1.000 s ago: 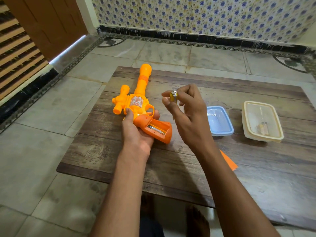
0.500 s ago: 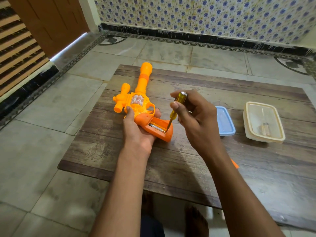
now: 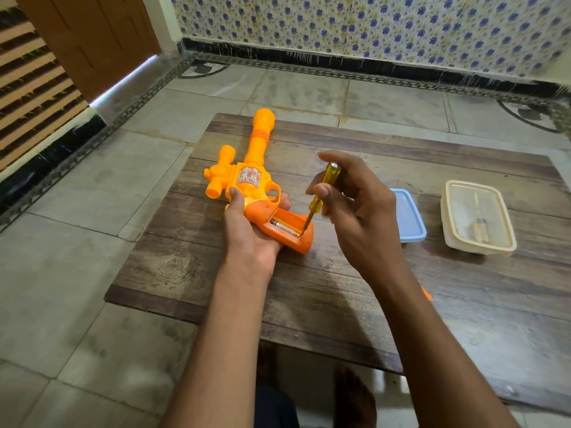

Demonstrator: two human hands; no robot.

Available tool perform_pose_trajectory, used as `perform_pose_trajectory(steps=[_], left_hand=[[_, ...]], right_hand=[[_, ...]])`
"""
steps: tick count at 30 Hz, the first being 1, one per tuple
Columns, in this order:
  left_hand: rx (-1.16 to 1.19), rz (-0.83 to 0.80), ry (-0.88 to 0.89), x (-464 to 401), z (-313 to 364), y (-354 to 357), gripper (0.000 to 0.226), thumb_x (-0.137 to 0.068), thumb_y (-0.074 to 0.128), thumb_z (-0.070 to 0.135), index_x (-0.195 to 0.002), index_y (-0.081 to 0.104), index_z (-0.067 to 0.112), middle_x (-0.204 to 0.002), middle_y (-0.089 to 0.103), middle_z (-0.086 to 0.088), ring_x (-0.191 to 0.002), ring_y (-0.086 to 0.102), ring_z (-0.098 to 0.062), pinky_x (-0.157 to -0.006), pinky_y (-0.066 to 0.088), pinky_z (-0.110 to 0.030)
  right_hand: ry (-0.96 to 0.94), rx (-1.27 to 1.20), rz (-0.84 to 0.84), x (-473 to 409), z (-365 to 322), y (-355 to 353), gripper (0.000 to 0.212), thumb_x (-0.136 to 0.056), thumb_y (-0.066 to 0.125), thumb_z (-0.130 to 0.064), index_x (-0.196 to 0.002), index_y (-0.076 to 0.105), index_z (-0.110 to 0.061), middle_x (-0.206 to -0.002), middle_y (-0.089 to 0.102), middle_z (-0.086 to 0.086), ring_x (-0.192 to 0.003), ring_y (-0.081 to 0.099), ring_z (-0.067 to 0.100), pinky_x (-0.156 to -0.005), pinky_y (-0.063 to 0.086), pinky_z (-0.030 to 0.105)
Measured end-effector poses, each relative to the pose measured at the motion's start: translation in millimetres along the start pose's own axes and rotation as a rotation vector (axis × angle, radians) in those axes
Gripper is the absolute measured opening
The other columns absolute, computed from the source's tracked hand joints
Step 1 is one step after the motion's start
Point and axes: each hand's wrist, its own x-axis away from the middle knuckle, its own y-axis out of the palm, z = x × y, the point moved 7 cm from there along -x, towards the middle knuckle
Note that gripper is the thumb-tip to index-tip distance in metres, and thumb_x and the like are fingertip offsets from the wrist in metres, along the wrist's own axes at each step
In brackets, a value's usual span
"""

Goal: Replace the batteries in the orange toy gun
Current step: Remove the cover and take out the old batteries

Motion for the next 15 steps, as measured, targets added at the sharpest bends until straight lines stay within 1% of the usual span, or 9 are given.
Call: perform_pose_trajectory(steps=[2, 5, 9, 12, 15], left_hand=[[0.011, -0.006, -0.004, -1.3, -0.6, 0.3, 0.061, -0.1, 0.047, 0.061, -0.136, 0.058, 0.013, -0.122, 0.07, -0.026, -0.097, 0.072, -0.032, -0.104, 0.049, -0.06], [0.026, -0.002, -0.006, -1.5, -0.9, 1.3, 0.059, -0.101, 0.047, 0.06, -0.134, 0.059, 0.012, -0.121, 0.07, -0.026, -0.095, 0.071, -0.032, -0.102, 0.05, -0.057], [0.051, -0.011, -0.01, -2.9, -1.9, 0.8, 0.059, -0.102, 0.046, 0.059, -0.135, 0.06, 0.012, -0.116, 0.071, -0.023, -0.097, 0.071, -0.032, -0.107, 0.045, -0.063], [0.066, -0.013, -0.009, -4.0, -1.4, 1.0, 0.06, -0.102, 0.046, 0.058, -0.138, 0.058, 0.012, -0.12, 0.07, -0.023, -0.097, 0.071, -0.032, -0.109, 0.043, -0.065], [0.073, -0.013, -0.01, -3.2, -1.4, 1.8, 0.058, -0.102, 0.046, 0.058, -0.135, 0.059, 0.012, -0.122, 0.07, -0.024, -0.099, 0.071, -0.033, -0.109, 0.043, -0.064]], right_hand=[[-0.008, -0.019, -0.026, 0.2, 0.0, 1.3, 0.035, -0.099, 0.058, -0.009, -0.134, 0.059, -0.01, -0.096, 0.071, 0.0, -0.085, 0.068, 0.021, -0.07, 0.056, 0.039], [-0.019, -0.052, -0.052, 0.5, 0.0, 2.6, 0.037, -0.1, 0.054, -0.003, -0.136, 0.056, -0.01, -0.095, 0.07, 0.001, -0.08, 0.064, 0.017, -0.072, 0.05, 0.03], [0.008, -0.049, -0.06, 0.3, 4.0, 4.0, 0.038, -0.1, 0.05, -0.006, -0.137, 0.056, -0.012, -0.095, 0.068, 0.004, -0.078, 0.061, 0.021, -0.07, 0.05, 0.033], [0.021, -0.068, -0.066, -0.3, 4.8, 4.1, 0.038, -0.1, 0.049, -0.007, -0.137, 0.056, -0.012, -0.094, 0.068, 0.002, -0.078, 0.06, 0.017, -0.07, 0.048, 0.031], [0.024, -0.103, -0.078, 0.0, 3.6, 4.5, 0.038, -0.1, 0.049, -0.003, -0.136, 0.056, -0.009, -0.093, 0.068, 0.0, -0.076, 0.059, 0.013, -0.07, 0.048, 0.03]])
